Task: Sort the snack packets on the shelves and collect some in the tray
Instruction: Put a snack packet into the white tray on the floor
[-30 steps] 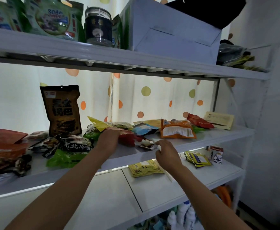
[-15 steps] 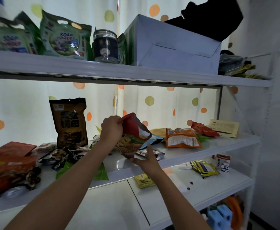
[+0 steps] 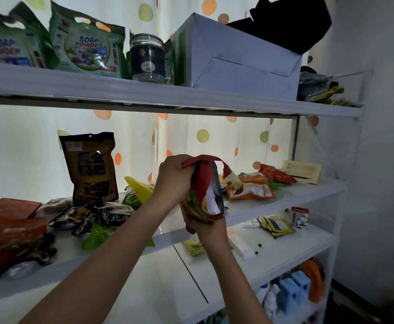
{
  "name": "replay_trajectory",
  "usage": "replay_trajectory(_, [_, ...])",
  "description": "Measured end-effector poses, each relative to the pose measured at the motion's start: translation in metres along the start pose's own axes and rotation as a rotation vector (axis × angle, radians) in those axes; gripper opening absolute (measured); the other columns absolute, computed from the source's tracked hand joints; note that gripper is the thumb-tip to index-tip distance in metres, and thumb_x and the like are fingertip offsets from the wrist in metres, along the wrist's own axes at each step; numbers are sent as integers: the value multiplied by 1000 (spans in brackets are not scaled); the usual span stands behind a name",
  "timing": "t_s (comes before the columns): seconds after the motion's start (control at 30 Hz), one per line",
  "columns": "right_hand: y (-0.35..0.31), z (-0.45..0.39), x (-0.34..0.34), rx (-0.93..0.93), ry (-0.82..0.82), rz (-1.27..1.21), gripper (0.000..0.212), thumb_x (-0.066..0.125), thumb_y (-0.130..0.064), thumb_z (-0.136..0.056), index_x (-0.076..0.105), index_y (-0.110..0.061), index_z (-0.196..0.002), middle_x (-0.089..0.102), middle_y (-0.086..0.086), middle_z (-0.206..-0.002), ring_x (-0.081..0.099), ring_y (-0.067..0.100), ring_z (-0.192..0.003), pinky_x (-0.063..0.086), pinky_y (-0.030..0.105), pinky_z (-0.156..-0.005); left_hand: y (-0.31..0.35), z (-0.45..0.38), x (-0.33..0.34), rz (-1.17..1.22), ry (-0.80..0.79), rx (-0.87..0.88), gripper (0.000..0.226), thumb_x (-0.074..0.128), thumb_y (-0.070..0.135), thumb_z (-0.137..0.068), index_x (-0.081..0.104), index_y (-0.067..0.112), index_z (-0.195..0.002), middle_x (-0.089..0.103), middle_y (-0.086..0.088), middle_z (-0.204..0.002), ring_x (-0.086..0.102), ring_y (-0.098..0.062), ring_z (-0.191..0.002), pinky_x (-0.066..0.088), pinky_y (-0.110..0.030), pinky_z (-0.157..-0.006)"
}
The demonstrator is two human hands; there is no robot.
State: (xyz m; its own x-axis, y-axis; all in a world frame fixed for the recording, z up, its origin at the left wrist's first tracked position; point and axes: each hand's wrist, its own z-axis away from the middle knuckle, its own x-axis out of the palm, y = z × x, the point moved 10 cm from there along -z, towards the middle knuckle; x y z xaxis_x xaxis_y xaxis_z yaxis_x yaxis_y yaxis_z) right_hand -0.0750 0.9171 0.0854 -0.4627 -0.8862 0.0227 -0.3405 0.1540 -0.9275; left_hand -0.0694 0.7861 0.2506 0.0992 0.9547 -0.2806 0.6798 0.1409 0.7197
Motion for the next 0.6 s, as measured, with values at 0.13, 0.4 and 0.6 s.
replay_trajectory(0.13, [1,20,-22,22,27,1,44,85,-7,-67,56,-6,-100,59,10,-88,53,-3,-59,45,9,-58,-5,16,5,102,-58,-19,26,54,19,-86,67,-4,-83,67,-25,-84,61,-38,-72,53,-52,-72])
replay_trajectory(0.4, [-24,77,-72,-25,145,-9,65,91,-20,-61,60,-24,-117,64,-12,-109,61,11,-104,50,25,-90,4,48,33,203,-288,15,25,67,10,-88,72,32,-78,71,16,-68,66,2,-65,53,-21,-64])
replay_trajectory(0.6, [0,126,-116,148,194,-119,37,82,-4,-74,71,-10,-109,74,9,-109,70,27,-104,54,47,-96,-9,83,84,308,-462,-24,22,75,18,-83,68,36,-94,70,22,-90,65,11,-82,50,-12,-75])
